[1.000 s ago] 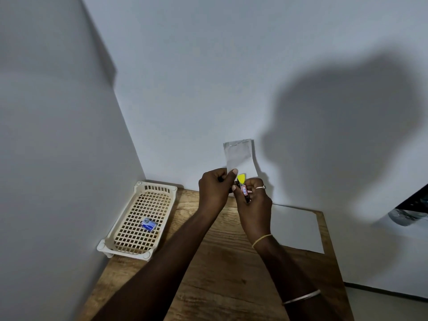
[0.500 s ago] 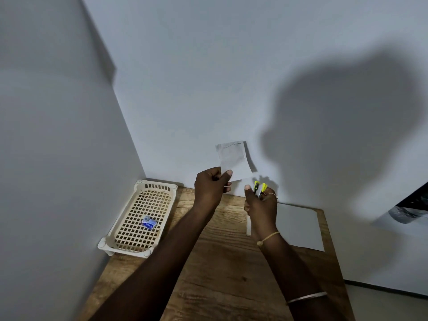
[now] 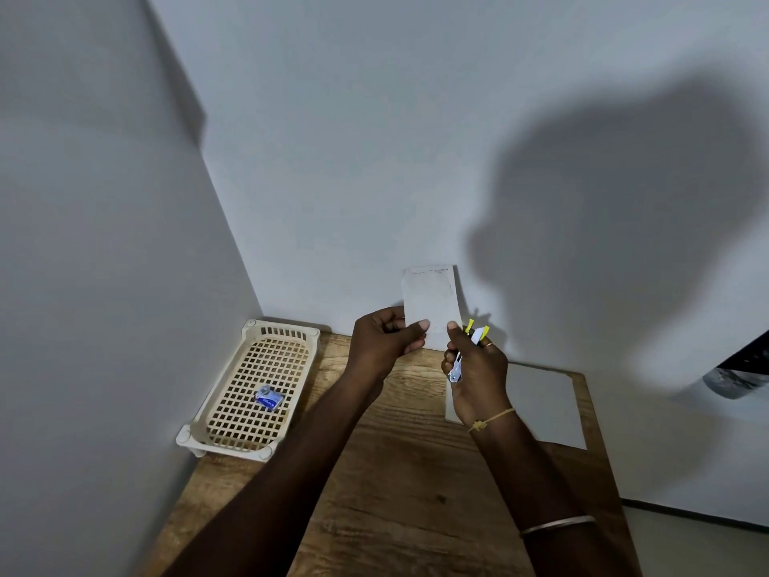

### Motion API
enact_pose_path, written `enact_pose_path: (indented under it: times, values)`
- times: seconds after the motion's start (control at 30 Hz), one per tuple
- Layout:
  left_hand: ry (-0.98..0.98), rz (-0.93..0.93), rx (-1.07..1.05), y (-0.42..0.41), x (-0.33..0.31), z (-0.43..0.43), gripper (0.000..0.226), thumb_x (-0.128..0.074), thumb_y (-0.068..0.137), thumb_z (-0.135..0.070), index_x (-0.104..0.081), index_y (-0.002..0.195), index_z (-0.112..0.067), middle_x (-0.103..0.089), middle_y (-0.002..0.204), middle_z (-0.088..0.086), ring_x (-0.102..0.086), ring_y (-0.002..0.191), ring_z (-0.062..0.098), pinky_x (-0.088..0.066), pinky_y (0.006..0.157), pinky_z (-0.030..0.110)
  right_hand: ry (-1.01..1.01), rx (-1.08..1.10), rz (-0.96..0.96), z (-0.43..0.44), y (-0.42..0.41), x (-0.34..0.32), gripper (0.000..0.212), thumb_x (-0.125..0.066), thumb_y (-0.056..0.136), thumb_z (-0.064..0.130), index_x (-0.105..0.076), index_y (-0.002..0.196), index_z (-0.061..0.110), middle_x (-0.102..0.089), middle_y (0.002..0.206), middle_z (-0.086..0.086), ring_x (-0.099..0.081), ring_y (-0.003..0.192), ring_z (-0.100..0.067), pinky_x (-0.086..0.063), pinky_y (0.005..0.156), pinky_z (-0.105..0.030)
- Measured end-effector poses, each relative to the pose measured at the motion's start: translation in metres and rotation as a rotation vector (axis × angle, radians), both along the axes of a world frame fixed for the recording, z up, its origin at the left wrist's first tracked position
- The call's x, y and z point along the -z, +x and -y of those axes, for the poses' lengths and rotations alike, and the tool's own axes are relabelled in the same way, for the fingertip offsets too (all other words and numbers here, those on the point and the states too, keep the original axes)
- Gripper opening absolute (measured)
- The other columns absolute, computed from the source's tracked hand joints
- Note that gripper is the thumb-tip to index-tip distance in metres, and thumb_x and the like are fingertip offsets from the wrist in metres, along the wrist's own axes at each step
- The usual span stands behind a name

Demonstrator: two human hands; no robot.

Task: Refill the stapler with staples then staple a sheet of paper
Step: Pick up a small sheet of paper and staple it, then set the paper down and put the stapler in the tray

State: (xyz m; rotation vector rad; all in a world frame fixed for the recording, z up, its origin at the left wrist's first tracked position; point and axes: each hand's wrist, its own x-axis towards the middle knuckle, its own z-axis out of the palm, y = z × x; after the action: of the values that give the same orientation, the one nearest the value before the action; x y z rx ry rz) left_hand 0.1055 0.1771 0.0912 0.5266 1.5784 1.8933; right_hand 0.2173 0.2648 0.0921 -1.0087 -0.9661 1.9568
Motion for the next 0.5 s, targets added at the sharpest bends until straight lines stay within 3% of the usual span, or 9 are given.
enact_pose_path:
  times: [0.2, 0.37, 0.5]
  values:
    - [-0.004, 0.039, -0.023, 0.001, 0.011, -0.001, 0.020, -0.083, 0.083, -0.004, -0.079, 0.102, -0.006, -0.078, 0.090, 0.015, -0.074, 0.081, 0.020, -0.063, 0.073, 0.028, -0.022, -0.012, 0.020, -0.003, -0.001, 0.011, 0.014, -0.075, 0.087, 0.010, -0.063, 0.081, 0.011, -0.055, 0.060, -0.002, -0.048, 0.048, -0.012, -0.039, 0.045, -0.024]
    - [-0.032, 0.045, -0.039, -0.004, 0.019, -0.002, 0.033, -0.084, 0.082, -0.004, -0.073, 0.114, -0.010, -0.081, 0.092, 0.013, -0.076, 0.077, 0.018, -0.062, 0.070, 0.027, -0.037, -0.012, 0.041, -0.006, -0.004, 0.025, 0.016, -0.078, 0.084, 0.010, -0.066, 0.074, 0.013, -0.055, 0.056, 0.001, -0.048, 0.045, -0.011, -0.038, 0.043, -0.022]
    - [-0.073, 0.064, -0.088, -0.007, 0.042, -0.003, 0.025, -0.082, 0.084, -0.003, -0.070, 0.104, -0.005, -0.077, 0.074, 0.004, -0.068, 0.065, 0.019, -0.061, 0.067, 0.027, -0.048, -0.007, 0.109, -0.008, -0.010, 0.049, 0.018, -0.078, 0.083, 0.011, -0.067, 0.069, 0.012, -0.054, 0.053, 0.000, -0.046, 0.042, -0.011, -0.036, 0.040, -0.022]
